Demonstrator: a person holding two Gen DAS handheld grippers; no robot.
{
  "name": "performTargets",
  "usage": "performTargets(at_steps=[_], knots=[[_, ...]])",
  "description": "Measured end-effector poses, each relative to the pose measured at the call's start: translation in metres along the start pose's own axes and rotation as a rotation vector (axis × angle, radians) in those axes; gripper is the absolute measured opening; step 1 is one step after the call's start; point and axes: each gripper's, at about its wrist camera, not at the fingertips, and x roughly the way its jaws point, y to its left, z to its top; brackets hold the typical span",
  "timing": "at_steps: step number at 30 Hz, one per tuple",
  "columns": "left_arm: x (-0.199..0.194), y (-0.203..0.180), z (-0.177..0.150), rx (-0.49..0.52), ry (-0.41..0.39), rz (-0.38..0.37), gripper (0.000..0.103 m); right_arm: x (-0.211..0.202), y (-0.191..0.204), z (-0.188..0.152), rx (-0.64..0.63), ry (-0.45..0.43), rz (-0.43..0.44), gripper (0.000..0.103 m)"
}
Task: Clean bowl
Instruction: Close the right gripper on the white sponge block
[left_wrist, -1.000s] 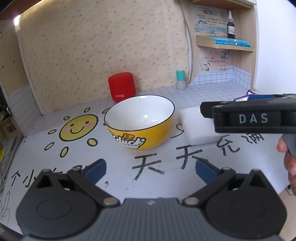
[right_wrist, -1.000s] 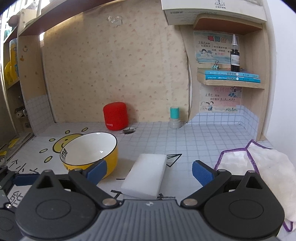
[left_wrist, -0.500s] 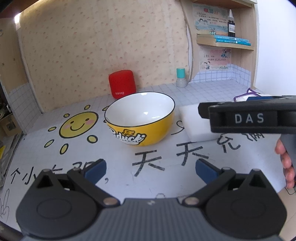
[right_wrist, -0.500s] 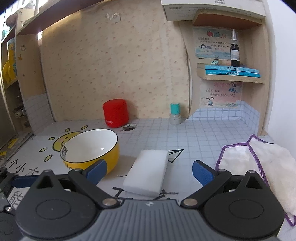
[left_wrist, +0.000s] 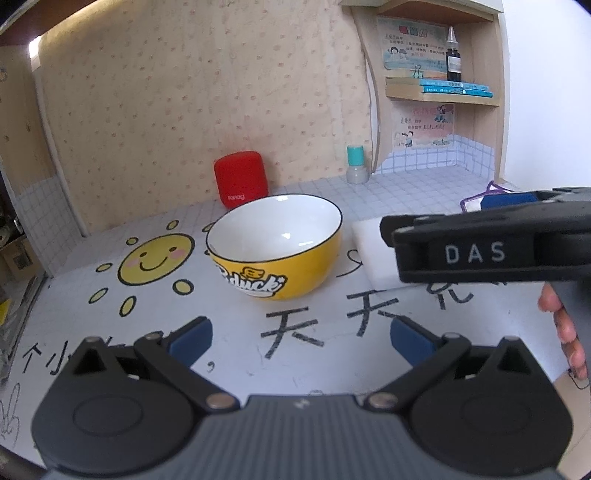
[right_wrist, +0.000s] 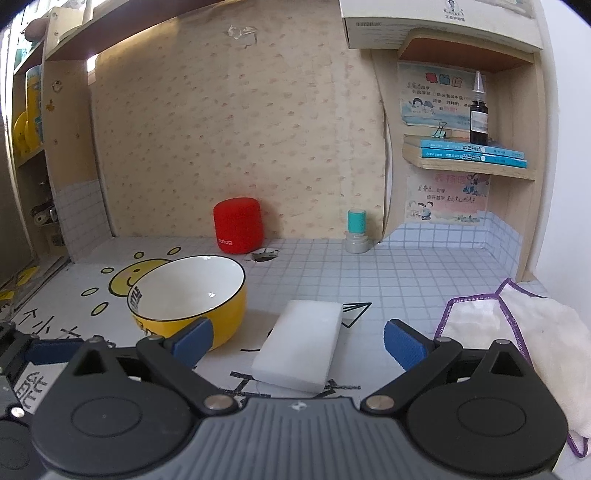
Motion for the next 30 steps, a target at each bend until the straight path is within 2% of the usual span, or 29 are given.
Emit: performTargets(at_steps=[2,3,4,5,6,7,8,9,10,11,14,15,22,23,24,25,26,27,28,30], knots=[[-0.001,0.001,0.000,-0.004,-0.011,0.004,0.103,0.000,0.000,0.000,0.003,-0.001,0.005,0.099],[-0.002,0.001,0.000,-0.005,-0.016,0.008,0.103,-0.001,0.000,0.000,0.006,-0.004,0.008,0.094],[-0.003,0.001,0.000,-0.006,-0.022,0.016,0.100,-0.001,-0.001,0.000,0.011,-0.010,0.015,0.078],[-0.003,0.001,0.000,-0.006,-0.027,0.026,0.090,-0.002,-0.002,0.000,0.013,-0.012,0.018,0.067],[-0.003,0.001,0.001,-0.006,-0.027,0.033,0.083,-0.002,-0.002,0.000,0.013,-0.009,0.014,0.045],[-0.002,0.002,0.001,-0.007,-0.023,0.039,0.070,-0.001,-0.002,0.000,0.009,-0.009,0.003,0.035],[-0.001,0.003,0.001,-0.009,-0.017,0.043,0.055,-0.002,-0.002,0.000,0.006,-0.011,-0.002,0.030],[0.000,0.003,0.001,-0.012,-0.012,0.042,0.047,-0.002,-0.002,0.000,0.005,-0.016,-0.003,0.018],[0.000,0.004,0.001,-0.014,-0.014,0.045,0.032,-0.003,-0.002,0.000,0.007,-0.019,-0.003,0.005],[0.000,0.005,0.000,-0.015,-0.020,0.051,0.015,-0.003,-0.003,0.000,0.012,-0.022,-0.003,0.001],[-0.001,0.006,0.000,-0.012,-0.039,0.079,0.001,-0.005,-0.004,0.000,0.019,-0.029,0.002,0.001],[-0.001,0.007,0.000,-0.017,-0.044,0.079,0.000,-0.005,-0.004,0.000,0.020,-0.030,0.007,0.001],[-0.002,0.016,0.001,-0.056,-0.050,0.060,0.000,-0.003,-0.004,0.000,0.018,-0.028,-0.002,0.003],[-0.001,0.016,0.001,-0.056,-0.046,0.056,0.004,-0.004,-0.004,0.000,0.024,-0.031,-0.005,0.006],[0.000,0.017,0.002,-0.057,-0.040,0.048,0.008,-0.003,-0.005,0.000,0.029,-0.027,-0.005,0.022],[0.000,0.017,0.002,-0.060,-0.030,0.036,0.034,-0.003,-0.005,0.001,0.033,-0.019,-0.005,0.050],[0.001,0.018,0.003,-0.065,-0.026,0.028,0.087,-0.002,-0.006,0.000,0.037,-0.017,-0.007,0.064],[-0.001,0.018,0.002,-0.068,-0.044,0.029,0.103,-0.003,-0.006,0.000,0.043,-0.020,-0.007,0.085],[-0.005,0.018,0.001,-0.066,-0.081,0.035,0.103,-0.003,-0.007,-0.001,0.051,-0.025,-0.001,0.091],[-0.008,0.016,0.000,-0.055,-0.115,0.050,0.103,-0.005,-0.009,-0.001,0.073,-0.039,0.021,0.091]])
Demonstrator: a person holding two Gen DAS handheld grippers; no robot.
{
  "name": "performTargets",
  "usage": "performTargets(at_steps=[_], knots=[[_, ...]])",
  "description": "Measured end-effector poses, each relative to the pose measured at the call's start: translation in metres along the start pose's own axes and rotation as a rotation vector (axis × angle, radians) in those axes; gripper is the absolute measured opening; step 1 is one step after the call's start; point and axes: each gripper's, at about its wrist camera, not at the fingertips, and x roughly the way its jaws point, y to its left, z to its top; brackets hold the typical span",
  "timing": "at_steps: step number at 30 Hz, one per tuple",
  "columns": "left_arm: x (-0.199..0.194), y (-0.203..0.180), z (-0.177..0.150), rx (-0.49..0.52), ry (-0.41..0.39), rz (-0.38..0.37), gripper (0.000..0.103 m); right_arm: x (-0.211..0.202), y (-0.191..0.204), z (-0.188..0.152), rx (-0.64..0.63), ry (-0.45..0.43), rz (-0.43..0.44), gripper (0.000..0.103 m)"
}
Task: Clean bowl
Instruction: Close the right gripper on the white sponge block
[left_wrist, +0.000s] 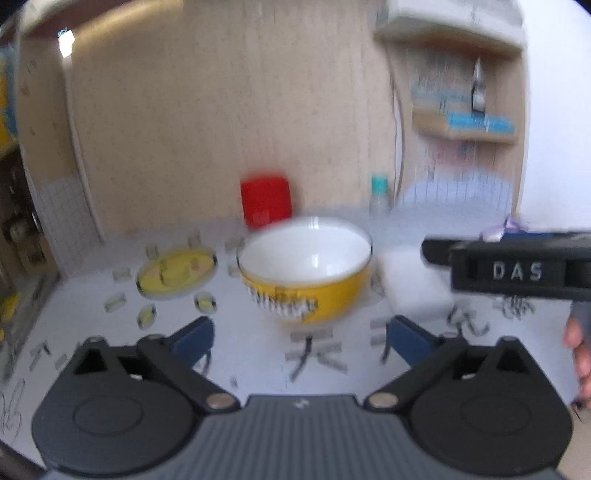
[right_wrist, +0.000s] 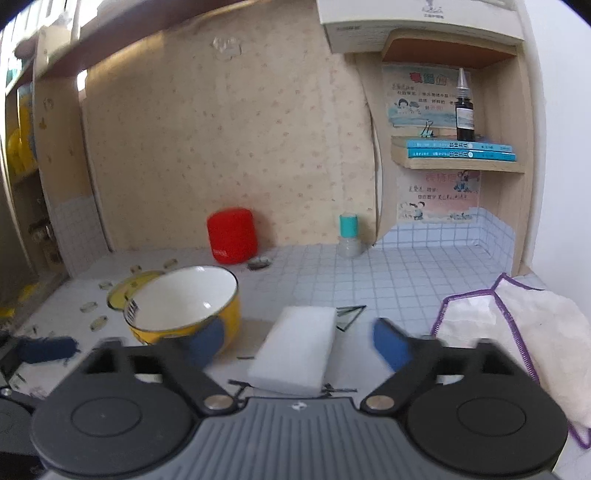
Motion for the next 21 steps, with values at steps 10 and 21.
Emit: performTargets(at_steps=[10,21], knots=[[0.004,0.001,0.002,-0.018,0.001,-0.006,0.103,0.002,0.003,0.001,-0.020,0.016,0.009,0.092],[0.000,0.023,0.012,-0.076,-0.009,0.027,0.103,0.007,-0.001,0.002,-0.008,0.036,0.003,0.092]])
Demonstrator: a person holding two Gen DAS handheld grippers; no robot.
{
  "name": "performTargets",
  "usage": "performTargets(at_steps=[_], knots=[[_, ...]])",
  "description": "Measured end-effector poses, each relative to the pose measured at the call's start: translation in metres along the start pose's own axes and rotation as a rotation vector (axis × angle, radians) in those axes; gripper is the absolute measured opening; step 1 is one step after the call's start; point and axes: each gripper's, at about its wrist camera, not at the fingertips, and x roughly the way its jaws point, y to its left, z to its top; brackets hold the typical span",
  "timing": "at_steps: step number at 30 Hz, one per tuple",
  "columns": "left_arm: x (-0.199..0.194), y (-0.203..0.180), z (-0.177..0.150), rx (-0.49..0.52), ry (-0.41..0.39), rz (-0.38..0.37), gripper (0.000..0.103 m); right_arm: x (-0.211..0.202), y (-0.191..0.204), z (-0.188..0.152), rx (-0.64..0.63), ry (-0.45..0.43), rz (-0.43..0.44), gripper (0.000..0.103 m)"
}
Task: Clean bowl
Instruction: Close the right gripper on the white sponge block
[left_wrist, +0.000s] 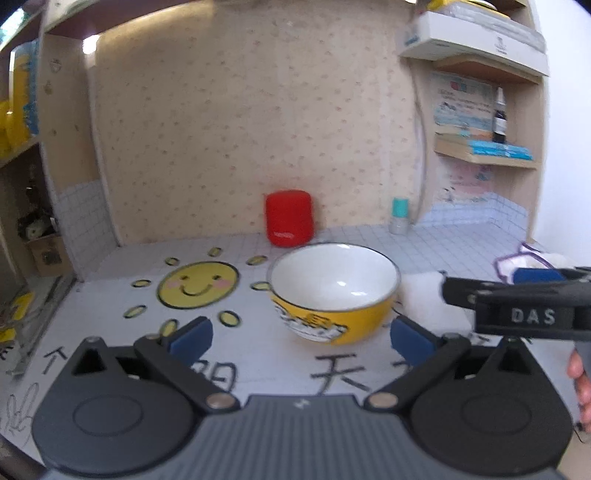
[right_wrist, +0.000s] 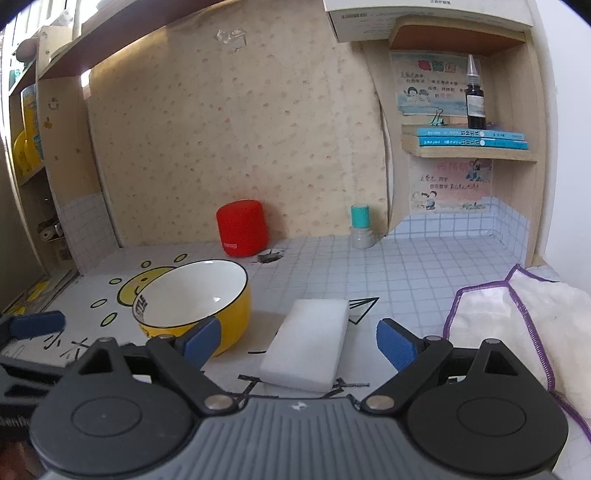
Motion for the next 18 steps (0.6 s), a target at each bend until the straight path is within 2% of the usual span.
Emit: performTargets(at_steps=[5,6,7,8,9,10,14,17,18], knots=[[0.013,0.011,0.008,-0.042,0.019,0.009,0.103,0.003,-0.004,0.000,0.016,0.008,-0.008,0.088],[0.016,0.014,0.010,-0.050,0.024,0.010,0.103,0.004,-0.003,0.001,0.009,0.012,-0.008,0.084],[0.020,0.017,0.012,-0.062,0.030,0.012,0.103,0.006,-0.001,0.000,-0.003,0.017,-0.007,0.069],[0.024,0.020,0.014,-0.077,0.036,0.009,0.103,0.007,0.000,0.000,-0.014,0.022,-0.006,0.060],[0.027,0.022,0.015,-0.086,0.038,0.002,0.103,0.009,0.002,-0.001,-0.024,0.030,-0.007,0.043],[0.030,0.026,0.016,-0.101,0.039,-0.011,0.103,0.012,0.003,-0.002,-0.036,0.040,-0.009,0.036],[0.042,0.030,0.020,-0.108,0.048,-0.005,0.100,0.019,0.005,-0.004,-0.051,0.058,-0.011,0.035],[0.052,0.034,0.021,-0.117,0.064,-0.011,0.100,0.026,0.004,-0.004,-0.046,0.074,-0.023,0.040],[0.056,0.035,0.021,-0.120,0.071,-0.013,0.100,0.027,0.004,-0.004,-0.043,0.077,-0.024,0.047]])
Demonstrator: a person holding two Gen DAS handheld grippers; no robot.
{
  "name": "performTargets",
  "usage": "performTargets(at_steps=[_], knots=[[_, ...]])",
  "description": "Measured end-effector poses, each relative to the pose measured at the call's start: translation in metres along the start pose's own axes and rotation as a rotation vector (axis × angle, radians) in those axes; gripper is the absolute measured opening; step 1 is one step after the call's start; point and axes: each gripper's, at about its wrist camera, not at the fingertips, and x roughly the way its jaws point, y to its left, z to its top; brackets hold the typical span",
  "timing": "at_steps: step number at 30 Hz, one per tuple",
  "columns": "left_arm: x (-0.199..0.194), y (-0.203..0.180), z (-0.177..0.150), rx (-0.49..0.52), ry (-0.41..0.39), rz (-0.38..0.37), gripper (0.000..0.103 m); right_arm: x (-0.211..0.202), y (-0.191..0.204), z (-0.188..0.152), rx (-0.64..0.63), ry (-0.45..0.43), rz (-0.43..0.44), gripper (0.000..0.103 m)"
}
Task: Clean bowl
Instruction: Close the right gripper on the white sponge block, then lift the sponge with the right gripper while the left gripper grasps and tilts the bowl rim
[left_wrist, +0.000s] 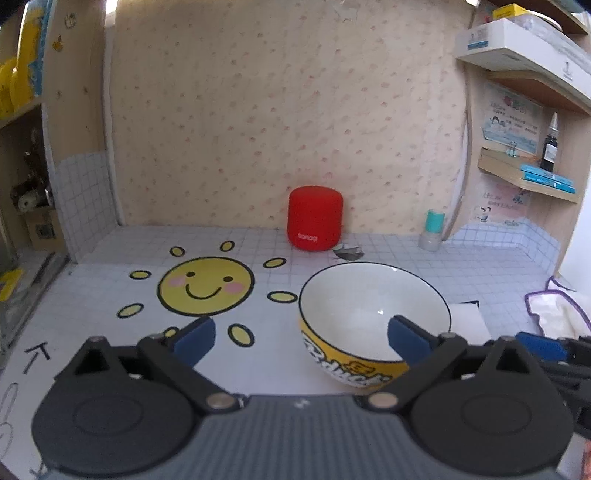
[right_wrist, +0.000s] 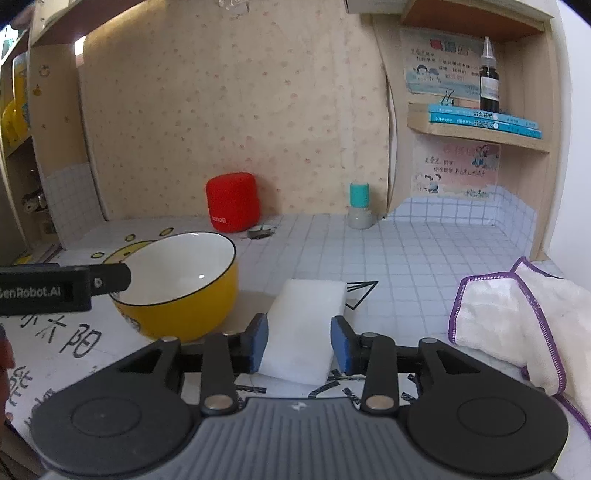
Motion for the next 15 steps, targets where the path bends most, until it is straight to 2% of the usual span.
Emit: performTargets(at_steps=[1,3,6,15], knots=[[0.003,0.001,0.000,-0.001,0.007,0.001,0.100,0.002,0.000,0.000,0.005,0.004,-0.002,0.055],[0.010,0.001,0.001,0.002,0.018,-0.002,0.101,0.004,0.000,0.000,0.013,0.006,0.004,0.061],[0.021,0.002,0.002,0.005,0.036,-0.006,0.101,0.008,0.002,0.001,0.019,0.008,0.019,0.063],[0.049,0.003,0.001,0.005,0.084,-0.010,0.101,0.028,0.007,0.004,0.007,0.042,-0.011,0.066]])
